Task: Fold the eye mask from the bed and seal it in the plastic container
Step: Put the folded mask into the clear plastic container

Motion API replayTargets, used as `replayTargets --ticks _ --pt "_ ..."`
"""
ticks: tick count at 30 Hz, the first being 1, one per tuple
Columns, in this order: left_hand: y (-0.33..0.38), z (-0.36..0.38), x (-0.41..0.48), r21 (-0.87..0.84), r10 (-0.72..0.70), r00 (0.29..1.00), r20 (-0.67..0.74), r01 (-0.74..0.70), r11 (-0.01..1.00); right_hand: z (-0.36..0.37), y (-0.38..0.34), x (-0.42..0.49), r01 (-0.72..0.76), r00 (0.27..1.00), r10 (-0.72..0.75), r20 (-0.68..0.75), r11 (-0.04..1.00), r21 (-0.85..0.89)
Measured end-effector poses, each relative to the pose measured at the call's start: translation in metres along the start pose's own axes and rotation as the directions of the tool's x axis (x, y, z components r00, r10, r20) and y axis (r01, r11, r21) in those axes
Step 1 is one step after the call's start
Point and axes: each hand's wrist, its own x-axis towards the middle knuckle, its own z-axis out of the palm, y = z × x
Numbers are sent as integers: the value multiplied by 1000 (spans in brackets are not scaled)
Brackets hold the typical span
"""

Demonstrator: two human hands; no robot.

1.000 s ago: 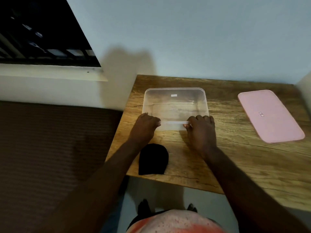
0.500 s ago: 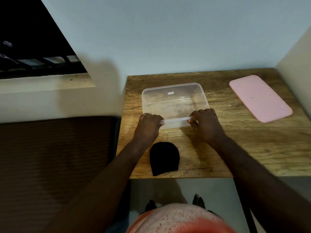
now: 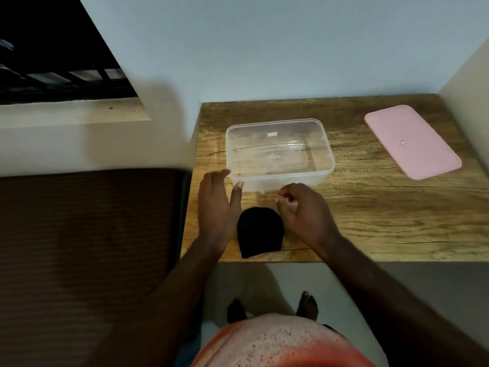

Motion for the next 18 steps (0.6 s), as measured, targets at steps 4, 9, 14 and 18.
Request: replayTargets --ticks 4,9,14,18 --pt "-5 10 -36 221 -306 914 265 251 943 30 9 -6 -263 935 260 242 965 -21" --pt "-2 24 -38 281 -408 829 383 316 906 46 10 3 -233 918 258 301 965 -116" --pt "1 28 -24 162 -458 792 404 431 888 51 9 4 -209 926 247 284 965 -158" --pt "-2 23 -25 -2 -449 775 445 502 865 52 11 0 -240 932 258 253 966 -101"
